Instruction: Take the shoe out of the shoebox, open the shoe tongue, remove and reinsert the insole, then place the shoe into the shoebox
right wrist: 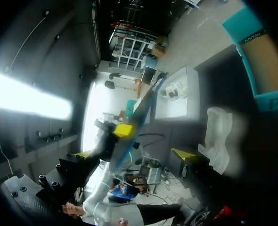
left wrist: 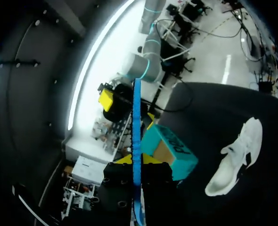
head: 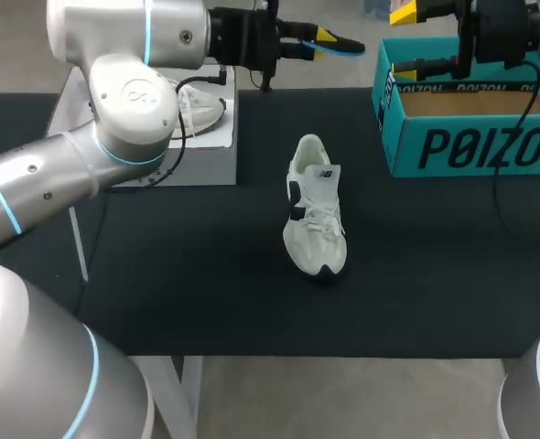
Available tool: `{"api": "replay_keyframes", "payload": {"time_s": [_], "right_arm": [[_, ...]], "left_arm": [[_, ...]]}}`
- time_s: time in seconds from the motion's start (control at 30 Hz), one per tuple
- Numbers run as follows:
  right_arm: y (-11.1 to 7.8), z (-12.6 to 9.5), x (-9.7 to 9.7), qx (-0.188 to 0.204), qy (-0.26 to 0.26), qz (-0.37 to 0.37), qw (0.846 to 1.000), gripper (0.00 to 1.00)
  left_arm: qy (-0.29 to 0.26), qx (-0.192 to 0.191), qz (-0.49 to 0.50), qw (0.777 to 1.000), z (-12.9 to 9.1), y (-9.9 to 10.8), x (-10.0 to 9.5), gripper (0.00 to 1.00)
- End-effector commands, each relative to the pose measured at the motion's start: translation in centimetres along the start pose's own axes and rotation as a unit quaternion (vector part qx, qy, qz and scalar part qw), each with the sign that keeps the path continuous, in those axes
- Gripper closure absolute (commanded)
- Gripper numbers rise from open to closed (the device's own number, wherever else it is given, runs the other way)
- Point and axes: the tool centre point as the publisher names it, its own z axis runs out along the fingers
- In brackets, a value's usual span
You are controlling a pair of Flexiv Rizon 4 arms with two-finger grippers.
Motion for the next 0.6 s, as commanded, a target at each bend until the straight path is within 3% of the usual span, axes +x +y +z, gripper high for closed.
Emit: {"api": "replay_keyframes", "payload": {"time_s": [0.03,0.3,0.6], "right_arm": [[0.1,0.1,-0.1,0.000,0.010,0.006,1.000,0.00],[0.1,-0.1,-0.1,-0.002,0.022,0.023,0.999,0.00],[0.5,1.5,0.9,0.008,0.022,0.000,1.000,0.00]], "left_arm": [[-0.037,0.017,0.096,0.995,-0.1,-0.3,-0.2,1.00],[-0.042,0.027,0.086,0.995,-0.1,-0.9,-0.5,1.00],[-0.033,0.040,0.113,0.992,0.7,-1.7,-0.8,1.00]]}}
